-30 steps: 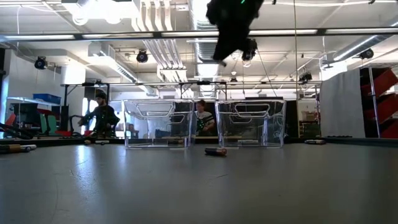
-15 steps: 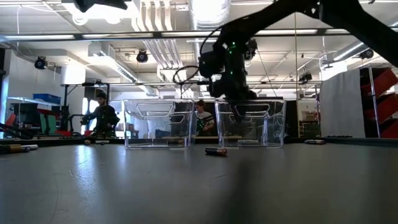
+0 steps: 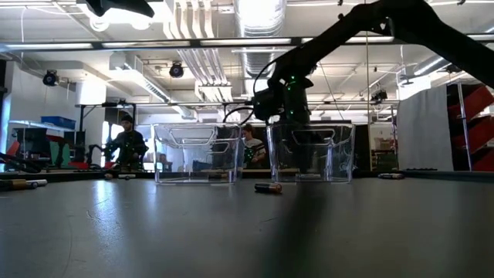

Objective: Sort batteries
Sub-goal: Put the white battery into the right transparent bin

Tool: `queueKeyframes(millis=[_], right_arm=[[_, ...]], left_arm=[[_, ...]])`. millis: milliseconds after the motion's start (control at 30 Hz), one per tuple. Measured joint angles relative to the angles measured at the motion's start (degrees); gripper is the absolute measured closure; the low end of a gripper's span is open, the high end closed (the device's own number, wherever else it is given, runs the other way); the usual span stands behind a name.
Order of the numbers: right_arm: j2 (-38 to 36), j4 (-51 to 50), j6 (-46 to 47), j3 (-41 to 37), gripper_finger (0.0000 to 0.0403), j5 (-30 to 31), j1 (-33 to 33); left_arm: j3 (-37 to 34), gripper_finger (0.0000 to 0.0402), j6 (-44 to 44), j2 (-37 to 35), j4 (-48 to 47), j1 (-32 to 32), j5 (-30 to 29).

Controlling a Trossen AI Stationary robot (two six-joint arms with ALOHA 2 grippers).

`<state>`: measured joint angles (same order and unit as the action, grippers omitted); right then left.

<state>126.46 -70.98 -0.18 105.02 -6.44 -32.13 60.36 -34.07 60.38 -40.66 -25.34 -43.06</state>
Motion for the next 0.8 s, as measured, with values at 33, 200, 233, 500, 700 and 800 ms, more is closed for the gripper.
queueKeyframes(millis=[33, 200, 233, 500, 700, 800], right_arm=[[-0.06, 0.09, -0.29, -0.47, 0.0360, -0.03, 0.00], [-0.09, 2.63, -0.47, -2.59, 0.0354, -0.04, 0.12], [-0.07, 3.07, -0.47, -2.83, 0.0354, -0.15, 0.10], [-0.93, 4.35, 1.07, -3.06, 0.0317, 0.47, 0.10], [-6.62, 3.80, 2.81, -3.14, 0.0271, 0.90, 0.55], [-11.29, 3.39, 3.13, -3.14, 0.0251, 0.82, 1.50]], left_arm=[[0.00, 0.0212, 0.00, -0.06, 0.04, 0.04, -0.01], [0.00, 0.0212, 0.07, -0.16, 0.13, 0.04, -0.01], [0.00, 0.0212, 0.09, -0.22, 0.12, 0.04, -0.03], [0.02, 0.0212, 0.77, -2.29, 2.67, 0.04, -0.05], [0.04, 0.0212, 3.61, -4.88, 3.61, 0.03, -0.08], [0.04, 0.0212, 3.87, -5.66, 3.65, 0.02, -0.07]])
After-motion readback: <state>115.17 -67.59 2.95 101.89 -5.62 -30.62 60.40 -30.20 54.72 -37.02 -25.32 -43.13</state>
